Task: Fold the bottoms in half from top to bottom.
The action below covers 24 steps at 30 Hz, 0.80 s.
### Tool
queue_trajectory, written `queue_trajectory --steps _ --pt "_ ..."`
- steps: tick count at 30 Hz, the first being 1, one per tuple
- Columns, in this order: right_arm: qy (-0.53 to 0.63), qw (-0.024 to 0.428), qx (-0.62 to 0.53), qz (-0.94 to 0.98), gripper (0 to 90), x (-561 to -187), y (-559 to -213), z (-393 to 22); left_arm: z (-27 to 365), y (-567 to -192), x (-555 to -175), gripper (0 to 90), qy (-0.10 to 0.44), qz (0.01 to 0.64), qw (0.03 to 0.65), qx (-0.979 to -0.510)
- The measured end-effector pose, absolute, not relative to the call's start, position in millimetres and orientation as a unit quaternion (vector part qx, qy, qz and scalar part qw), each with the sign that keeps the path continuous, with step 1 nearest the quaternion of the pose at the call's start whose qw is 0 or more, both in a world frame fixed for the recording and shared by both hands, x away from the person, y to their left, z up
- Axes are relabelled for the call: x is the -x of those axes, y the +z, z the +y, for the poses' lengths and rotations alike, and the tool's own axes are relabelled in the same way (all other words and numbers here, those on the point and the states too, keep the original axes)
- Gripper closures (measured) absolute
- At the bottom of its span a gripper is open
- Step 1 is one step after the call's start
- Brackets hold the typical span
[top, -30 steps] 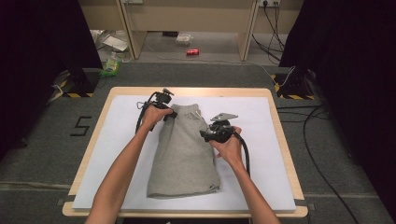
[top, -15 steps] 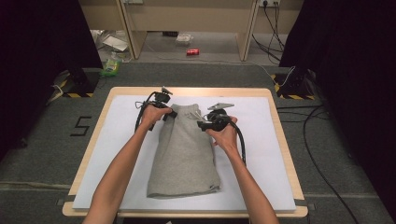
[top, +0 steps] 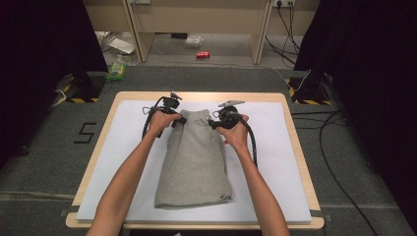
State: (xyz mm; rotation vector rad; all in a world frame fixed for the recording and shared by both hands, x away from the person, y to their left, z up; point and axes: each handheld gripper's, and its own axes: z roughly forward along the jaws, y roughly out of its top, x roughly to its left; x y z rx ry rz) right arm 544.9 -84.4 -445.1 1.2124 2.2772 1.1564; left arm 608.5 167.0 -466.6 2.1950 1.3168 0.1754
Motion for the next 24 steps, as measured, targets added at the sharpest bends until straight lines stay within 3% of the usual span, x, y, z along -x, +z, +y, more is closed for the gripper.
queue_trajectory --steps 24 --pt "0.37 0.124 -0.448 0.805 45.9 -572 -477 -65 165 -466 -607 64.7 0.074 0.49 0.281 -0.822"
